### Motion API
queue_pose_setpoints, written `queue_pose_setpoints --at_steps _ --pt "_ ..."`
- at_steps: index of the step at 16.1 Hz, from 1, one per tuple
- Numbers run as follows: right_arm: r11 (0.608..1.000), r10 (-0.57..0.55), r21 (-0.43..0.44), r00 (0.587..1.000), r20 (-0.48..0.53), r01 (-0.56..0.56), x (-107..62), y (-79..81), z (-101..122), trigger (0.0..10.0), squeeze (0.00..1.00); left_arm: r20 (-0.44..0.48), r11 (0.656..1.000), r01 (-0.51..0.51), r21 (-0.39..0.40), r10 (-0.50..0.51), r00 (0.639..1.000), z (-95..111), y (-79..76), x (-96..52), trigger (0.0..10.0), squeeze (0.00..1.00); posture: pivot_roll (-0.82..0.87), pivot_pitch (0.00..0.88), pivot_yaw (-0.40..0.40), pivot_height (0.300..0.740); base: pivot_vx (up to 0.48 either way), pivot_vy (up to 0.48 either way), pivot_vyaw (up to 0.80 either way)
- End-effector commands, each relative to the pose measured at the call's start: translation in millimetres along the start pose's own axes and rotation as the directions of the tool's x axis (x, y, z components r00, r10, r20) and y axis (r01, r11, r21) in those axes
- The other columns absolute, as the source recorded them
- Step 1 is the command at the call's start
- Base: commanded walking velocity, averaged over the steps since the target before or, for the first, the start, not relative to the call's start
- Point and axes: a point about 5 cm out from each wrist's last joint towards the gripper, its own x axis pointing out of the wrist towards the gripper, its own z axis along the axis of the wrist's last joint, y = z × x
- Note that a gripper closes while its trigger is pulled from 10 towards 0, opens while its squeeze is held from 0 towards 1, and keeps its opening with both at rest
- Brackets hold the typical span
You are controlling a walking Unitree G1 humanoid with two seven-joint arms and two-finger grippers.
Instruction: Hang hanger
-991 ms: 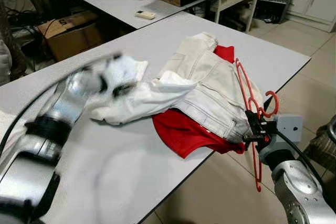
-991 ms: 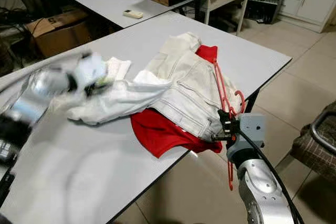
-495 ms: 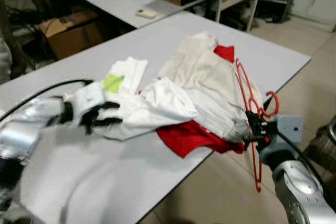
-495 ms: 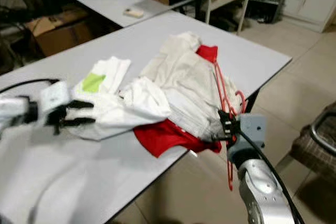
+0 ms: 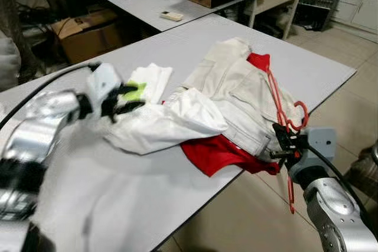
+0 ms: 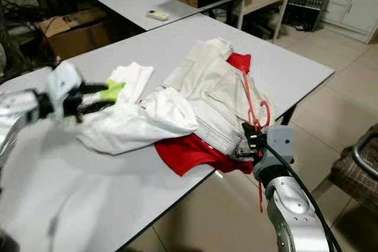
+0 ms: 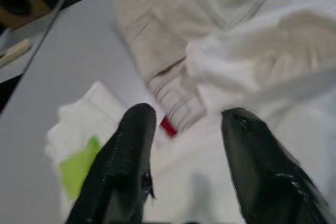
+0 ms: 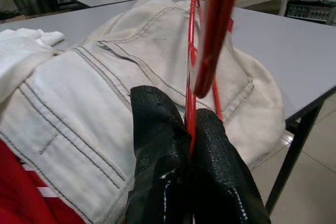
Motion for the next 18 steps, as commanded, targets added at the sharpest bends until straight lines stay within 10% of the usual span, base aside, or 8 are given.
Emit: queue_pose_setpoints --at_steps 1,5,6,10,11,18 --pt "1.0 0.004 0.003 1.0 0.0 -0.004 -1.1 0.8 1 10.0 0.0 -0.003 0.998 0.064 -0.014 -0.064 0.998 -2 -4.4 6.4 10.0 1.0 -0.2 0.0 0.091 0.719 0.0 0.0 0.0" --pt "1.0 -0.012 0.002 1.0 0.002 0.012 -4.1 -0.9 1 10.0 0.0 -0.175 0.975 0.22 -0.023 -0.22 0.96 -21 -10.6 40.2 10.0 0.96 -0.22 0.0 0.11 0.719 0.0 0.0 0.0" --pt "1.0 -0.016 0.003 1.0 0.002 0.016 -4.6 -1.2 1 10.0 0.0 -0.238 0.975 0.22 -0.037 -0.223 0.945 -29 -9.1 41.3 10.0 0.0 -0.23 0.0 0.114 0.719 0.0 0.0 0.0" --pt "1.0 -0.022 0.002 1.0 -0.002 0.022 -7.6 -1.2 0 10.0 0.0 -0.245 0.972 0.198 -0.123 -0.223 0.943 -39 -11.8 50.4 9.8 0.0 -0.24 0.0 0.12 0.719 0.0 0.0 0.0" --pt "1.0 -0.027 0.002 1.0 -0.003 0.027 -8.5 -2.3 0 10.0 0.0 -0.212 0.968 0.213 -0.136 -0.238 0.948 -37 -12.5 54.0 0.0 0.0 -0.24 0.0 0.119 0.719 0.0 0.0 0.0" --pt "1.0 -0.016 -0.005 1.0 -0.001 0.016 -6.7 -1.4 0 10.0 0.0 -0.209 0.971 0.219 -0.093 -0.234 0.949 -39 -15.1 57.2 0.0 0.0 -0.24 0.0 0.11 0.719 0.0 0.0 0.0"
